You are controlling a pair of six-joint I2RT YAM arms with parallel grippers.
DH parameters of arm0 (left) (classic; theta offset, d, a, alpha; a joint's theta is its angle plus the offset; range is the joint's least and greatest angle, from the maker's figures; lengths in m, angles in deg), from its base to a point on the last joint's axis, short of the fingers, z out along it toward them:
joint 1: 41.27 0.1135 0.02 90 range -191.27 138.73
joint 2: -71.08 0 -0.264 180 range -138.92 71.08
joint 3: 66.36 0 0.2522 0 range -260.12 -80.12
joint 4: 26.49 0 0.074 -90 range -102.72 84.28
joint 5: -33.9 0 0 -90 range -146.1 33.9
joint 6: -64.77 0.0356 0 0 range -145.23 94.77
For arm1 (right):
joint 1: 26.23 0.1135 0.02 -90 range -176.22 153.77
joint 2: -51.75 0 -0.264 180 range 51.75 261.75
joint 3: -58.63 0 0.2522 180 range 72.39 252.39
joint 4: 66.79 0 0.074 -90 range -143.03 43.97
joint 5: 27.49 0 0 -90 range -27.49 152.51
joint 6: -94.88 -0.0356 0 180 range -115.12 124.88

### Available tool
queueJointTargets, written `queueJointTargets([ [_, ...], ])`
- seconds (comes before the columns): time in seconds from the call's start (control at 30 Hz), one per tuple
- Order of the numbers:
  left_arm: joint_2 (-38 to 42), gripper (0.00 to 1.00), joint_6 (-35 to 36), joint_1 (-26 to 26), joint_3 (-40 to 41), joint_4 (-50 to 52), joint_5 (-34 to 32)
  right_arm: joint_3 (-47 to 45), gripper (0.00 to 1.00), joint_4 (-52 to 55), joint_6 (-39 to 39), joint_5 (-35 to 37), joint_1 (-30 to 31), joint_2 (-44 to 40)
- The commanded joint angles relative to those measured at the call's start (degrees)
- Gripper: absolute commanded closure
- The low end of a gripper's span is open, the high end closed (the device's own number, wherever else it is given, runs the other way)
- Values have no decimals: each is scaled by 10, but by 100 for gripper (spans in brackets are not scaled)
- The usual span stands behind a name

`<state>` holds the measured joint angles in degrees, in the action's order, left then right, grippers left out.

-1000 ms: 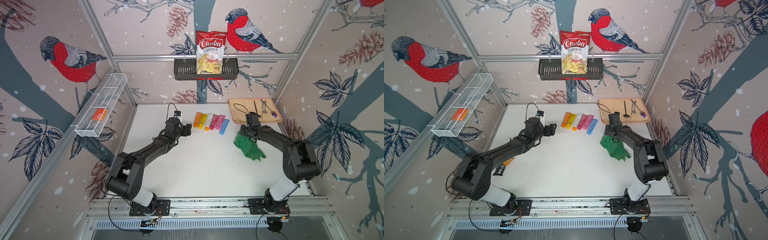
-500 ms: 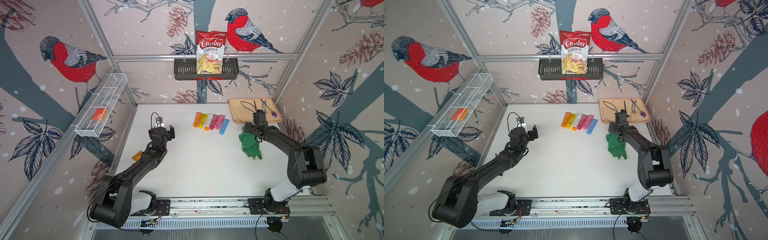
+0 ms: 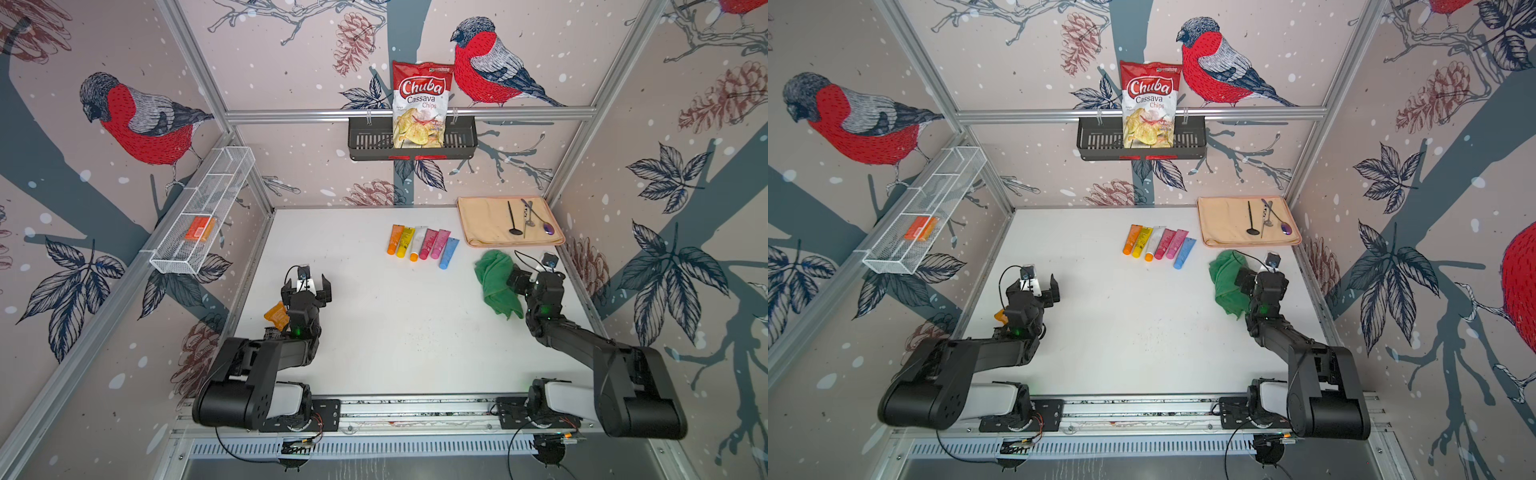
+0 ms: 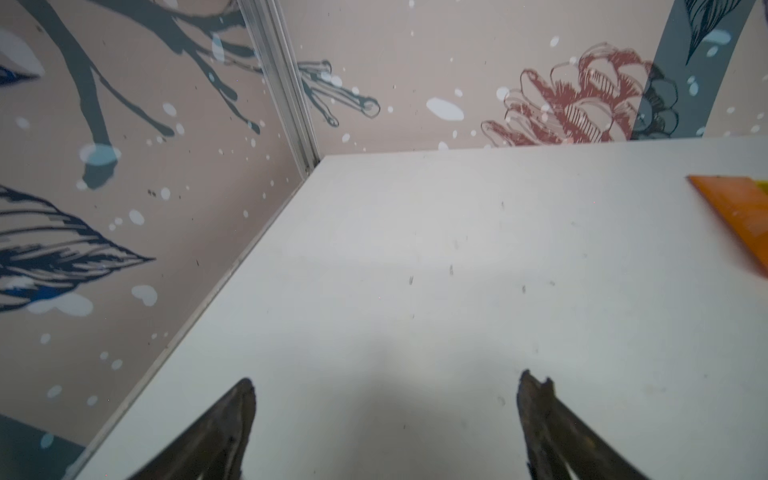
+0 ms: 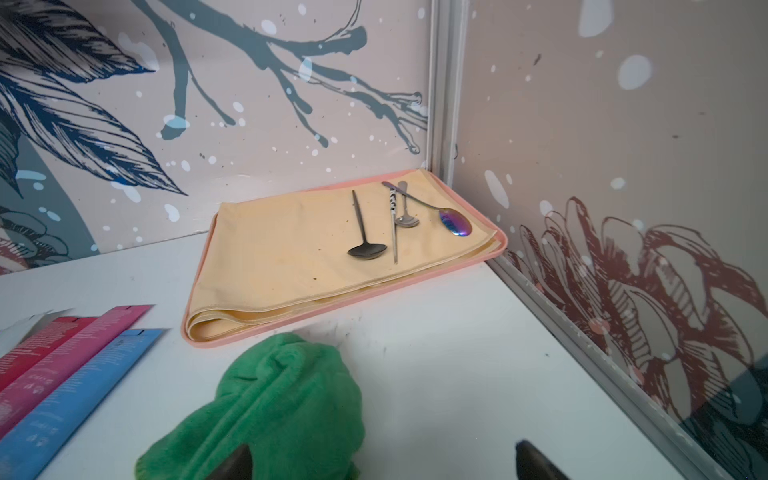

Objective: Wipe the surface of the toothpaste tube
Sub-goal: Reset both arms

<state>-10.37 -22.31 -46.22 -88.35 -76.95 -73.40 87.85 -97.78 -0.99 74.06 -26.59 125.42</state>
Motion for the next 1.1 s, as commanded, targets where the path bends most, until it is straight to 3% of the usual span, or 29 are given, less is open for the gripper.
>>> queueJointTargets([
  [0.0,-86,4,-16,18,26,-258,86,-32,0,-229,-25,-59,-19,-6],
  [0.03,-105,4,-11,18,36,-316,86,-29,0,-216,-31,-68,-26,-8],
  [0.17,-62,4,-24,21,20,-216,80,-4,0,-116,-16,-109,-32,-13],
  [0.23,-90,5,-17,21,24,-267,86,-31,0,-169,-2,-98,-21,5],
  [0.33,-72,4,-24,21,15,-223,70,-64,0,-307,-8,-84,-20,81],
  [0.43,-81,4,-19,21,8,-227,77,-65,0,-358,0,-102,-19,140],
  [0.5,-77,3,-15,21,-3,-196,87,-67,0,-348,-4,-83,-16,133],
  [0.6,-73,4,-12,18,-48,-109,85,-70,0,-352,-17,22,2,132],
  [0.73,-76,4,-11,14,-40,-127,72,-53,0,-346,20,100,54,147],
  [1.07,-78,3,-10,13,-41,-128,74,-50,0,-339,15,72,42,147],
])
